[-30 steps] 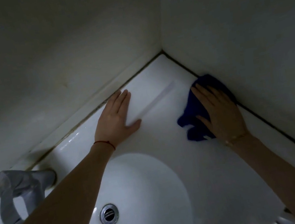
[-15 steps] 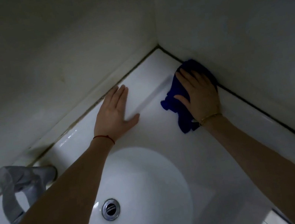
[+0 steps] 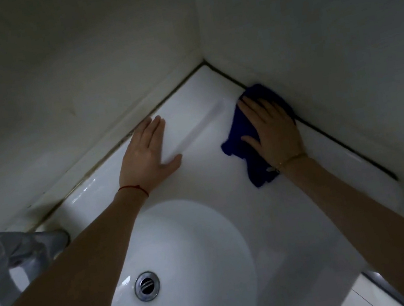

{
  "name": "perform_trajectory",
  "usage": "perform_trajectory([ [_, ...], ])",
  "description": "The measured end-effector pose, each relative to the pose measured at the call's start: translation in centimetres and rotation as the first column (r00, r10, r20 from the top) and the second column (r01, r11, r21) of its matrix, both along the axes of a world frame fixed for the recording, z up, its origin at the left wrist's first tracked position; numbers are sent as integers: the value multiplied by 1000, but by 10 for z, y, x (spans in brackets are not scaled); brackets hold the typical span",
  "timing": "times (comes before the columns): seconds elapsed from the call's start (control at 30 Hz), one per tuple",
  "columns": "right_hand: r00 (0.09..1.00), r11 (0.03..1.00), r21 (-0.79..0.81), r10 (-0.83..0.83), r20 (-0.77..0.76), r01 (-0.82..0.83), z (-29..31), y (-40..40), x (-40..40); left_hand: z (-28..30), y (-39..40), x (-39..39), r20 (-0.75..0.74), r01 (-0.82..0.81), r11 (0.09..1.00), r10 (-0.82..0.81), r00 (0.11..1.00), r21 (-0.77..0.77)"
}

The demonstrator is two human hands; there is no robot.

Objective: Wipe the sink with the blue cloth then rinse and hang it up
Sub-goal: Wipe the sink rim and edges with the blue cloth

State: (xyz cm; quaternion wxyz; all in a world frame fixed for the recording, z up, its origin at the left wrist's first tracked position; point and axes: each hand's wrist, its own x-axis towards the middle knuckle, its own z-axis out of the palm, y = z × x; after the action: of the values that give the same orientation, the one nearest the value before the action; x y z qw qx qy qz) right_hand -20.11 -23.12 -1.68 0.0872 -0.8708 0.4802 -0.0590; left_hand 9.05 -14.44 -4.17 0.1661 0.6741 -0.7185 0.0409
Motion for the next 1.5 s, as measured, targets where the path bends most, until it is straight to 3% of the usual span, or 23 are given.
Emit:
perform_trajectory([
  [0.17,999,999,27,40,-18,-39,1,22,-40,-1,0,3,-7,1,1000,-1,1000,-3],
  [0.33,997,998,26,-60,-54,62,8,86,-119,-3,0,3,-20,-2,1000,2,1000,-9],
  [0.43,994,995,5,-98,-48,98,9,97,-128,-3,0,2,-26,-13,1000,12,1000,-11],
  [0.93,996,999,-24,-42,79,44,-8,-34,57,4,1,-1,-18,-16,1000,16,1000,25],
  [1.1,991,999,-43,16,135,-10,-9,-41,60,5,1,-2,-22,-6,1000,7,1000,13],
  [1.27,923,997,67,-4,384,-23,-5,-45,53,6,0,-1,-21,-13,1000,13,1000,10],
  [1.43,670,952,268,-294,682,145,0,-47,79,6,0,-2,-12,-15,999,15,1000,32],
  [1.5,737,967,243,-219,639,77,4,-49,102,7,0,-2,-8,-21,999,21,1000,45],
])
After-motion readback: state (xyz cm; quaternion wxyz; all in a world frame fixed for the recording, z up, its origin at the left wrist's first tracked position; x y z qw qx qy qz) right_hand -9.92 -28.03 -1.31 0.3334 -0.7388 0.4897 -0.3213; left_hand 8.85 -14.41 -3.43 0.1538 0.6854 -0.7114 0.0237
